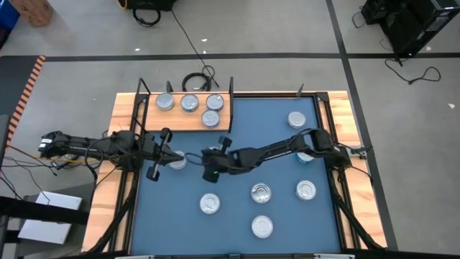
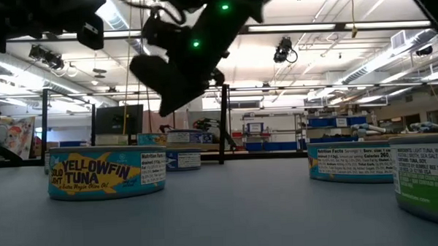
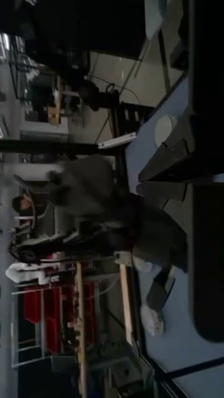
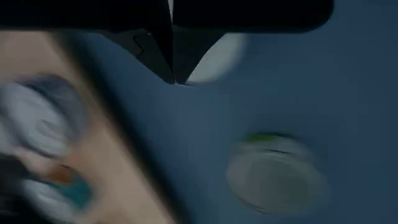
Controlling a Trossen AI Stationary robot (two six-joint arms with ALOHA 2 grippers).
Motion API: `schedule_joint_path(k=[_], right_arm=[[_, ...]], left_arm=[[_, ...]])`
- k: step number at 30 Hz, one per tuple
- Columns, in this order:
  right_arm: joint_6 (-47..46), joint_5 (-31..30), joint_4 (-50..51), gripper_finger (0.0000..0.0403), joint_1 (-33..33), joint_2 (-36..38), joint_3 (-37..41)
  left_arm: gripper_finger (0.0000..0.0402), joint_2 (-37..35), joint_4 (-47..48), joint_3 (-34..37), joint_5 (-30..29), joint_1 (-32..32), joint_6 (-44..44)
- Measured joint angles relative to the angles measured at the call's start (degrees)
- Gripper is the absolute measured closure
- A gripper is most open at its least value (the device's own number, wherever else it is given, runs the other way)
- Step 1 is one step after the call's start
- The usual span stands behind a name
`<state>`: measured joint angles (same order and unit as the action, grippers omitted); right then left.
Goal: Stack canned seafood by type on shelf
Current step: Stack the yellow blue tuna can on top of the other yellow blue tuna can on the shelf
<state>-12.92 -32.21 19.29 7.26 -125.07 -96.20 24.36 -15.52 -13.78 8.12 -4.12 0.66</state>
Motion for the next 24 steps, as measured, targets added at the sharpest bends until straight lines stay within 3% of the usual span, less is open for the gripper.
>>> schedule_joint_path(k=[3,7,17,24], right_arm=[[2.8,4.6,-9.5,0.0403,-0.8,4.8,8.4],[5.4,5.2,-16.1,0.0403,-1.6,11.3,18.3],[4.9,11.3,-17.0,0.0403,-2.2,27.1,35.5],[3.4,11.6,-16.5,0.0403,-2.3,33.9,42.1]], left_arm=[[0.0398,1.2,0.2,0.0,-0.8,0.0,-0.5],[0.0398,3.1,0.3,0.0,-2.8,0.0,-0.5],[0.0398,8.3,0.0,0.0,-7.9,0.0,-0.2],[0.0398,11.9,-1.3,0.0,-8.2,0.0,-0.9]])
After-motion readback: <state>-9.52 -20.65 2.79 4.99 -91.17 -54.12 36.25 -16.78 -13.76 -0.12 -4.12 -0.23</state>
